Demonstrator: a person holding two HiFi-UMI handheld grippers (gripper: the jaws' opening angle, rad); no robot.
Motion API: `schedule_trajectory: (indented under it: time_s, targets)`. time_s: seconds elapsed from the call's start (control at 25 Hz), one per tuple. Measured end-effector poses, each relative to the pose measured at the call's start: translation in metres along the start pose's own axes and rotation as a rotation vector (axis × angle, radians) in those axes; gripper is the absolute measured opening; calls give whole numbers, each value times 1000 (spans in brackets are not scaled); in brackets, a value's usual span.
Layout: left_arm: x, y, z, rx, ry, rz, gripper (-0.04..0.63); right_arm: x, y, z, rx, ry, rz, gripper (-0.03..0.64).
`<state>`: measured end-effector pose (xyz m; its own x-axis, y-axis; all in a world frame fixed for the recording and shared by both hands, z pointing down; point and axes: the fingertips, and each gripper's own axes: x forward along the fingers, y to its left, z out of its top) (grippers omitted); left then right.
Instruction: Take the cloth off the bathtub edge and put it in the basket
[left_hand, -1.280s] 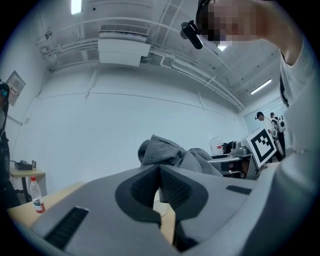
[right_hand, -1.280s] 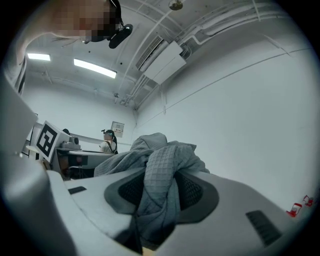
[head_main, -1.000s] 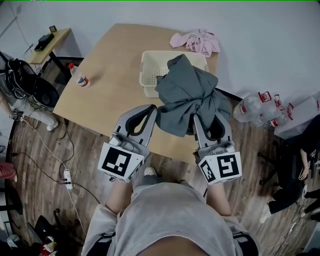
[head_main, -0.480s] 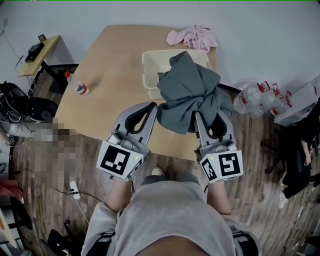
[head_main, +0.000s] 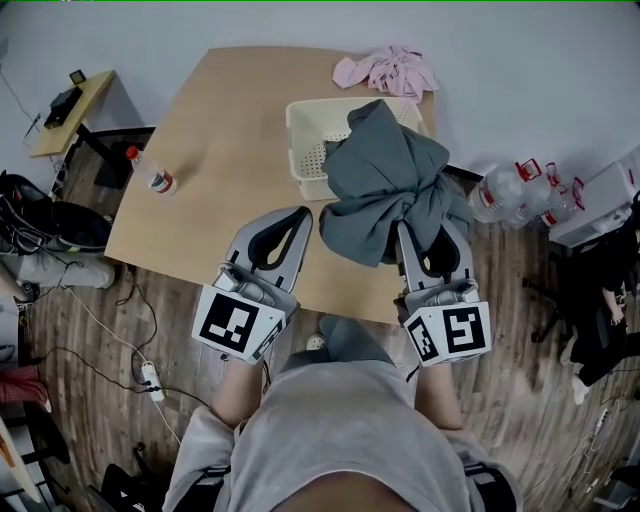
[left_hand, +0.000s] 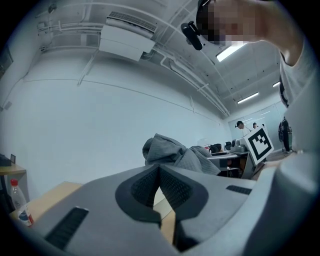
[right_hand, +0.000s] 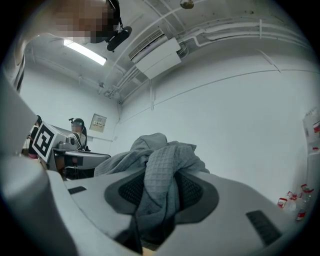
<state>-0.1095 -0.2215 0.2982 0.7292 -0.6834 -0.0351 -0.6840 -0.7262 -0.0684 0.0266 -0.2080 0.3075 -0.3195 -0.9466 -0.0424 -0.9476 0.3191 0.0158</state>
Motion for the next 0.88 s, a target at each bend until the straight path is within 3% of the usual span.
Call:
schedule_trajectory:
  time_s: [0.88]
  targets:
    - [72,85,-1,-3,2,32,-3,134,-36,26,-67,0,89,160]
